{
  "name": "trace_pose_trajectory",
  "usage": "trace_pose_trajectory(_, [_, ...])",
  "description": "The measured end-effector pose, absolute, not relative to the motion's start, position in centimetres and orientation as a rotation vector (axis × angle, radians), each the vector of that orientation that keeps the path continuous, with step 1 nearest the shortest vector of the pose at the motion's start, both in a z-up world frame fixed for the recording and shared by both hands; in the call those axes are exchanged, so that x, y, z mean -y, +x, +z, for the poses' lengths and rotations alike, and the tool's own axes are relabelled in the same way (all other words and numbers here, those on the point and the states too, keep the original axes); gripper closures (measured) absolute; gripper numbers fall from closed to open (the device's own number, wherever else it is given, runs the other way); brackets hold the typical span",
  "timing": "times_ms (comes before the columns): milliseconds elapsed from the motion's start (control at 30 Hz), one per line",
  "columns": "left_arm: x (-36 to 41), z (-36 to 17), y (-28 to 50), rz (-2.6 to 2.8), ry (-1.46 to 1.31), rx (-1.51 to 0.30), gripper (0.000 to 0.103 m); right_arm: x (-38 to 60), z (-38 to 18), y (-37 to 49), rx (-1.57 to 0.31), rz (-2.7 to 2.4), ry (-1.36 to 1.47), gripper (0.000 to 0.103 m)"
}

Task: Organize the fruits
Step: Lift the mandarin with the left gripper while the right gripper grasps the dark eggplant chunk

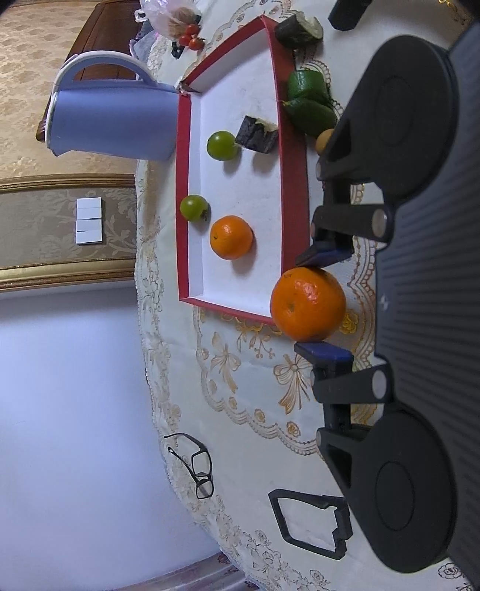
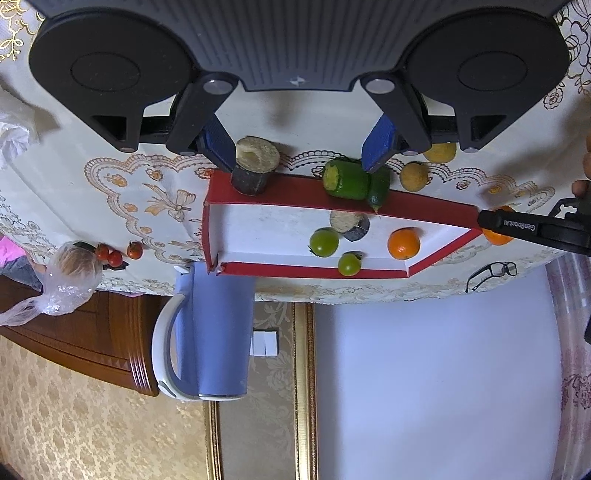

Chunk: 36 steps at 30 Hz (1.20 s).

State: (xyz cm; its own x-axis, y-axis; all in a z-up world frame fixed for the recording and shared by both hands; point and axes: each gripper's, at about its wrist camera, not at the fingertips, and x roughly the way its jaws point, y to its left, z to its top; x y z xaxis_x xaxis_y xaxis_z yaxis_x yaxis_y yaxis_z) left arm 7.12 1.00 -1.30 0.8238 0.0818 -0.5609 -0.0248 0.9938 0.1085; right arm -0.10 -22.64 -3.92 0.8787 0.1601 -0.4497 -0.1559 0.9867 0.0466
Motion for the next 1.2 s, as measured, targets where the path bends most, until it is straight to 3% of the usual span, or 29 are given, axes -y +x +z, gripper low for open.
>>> trace_pose_trajectory(633, [-1.0,-1.2,6.3,0.057,0.089,-0.584,0.064,23.2,-4.8,2.1,-0.514,0.122,0.003,0.031])
trace_pose_trajectory(1200, [-0.7,-1.2,5.8,0.038,0.09,-0.583,0.064,23.1,-5.7,6.4,-0.593,0.051,0.008,0.049])
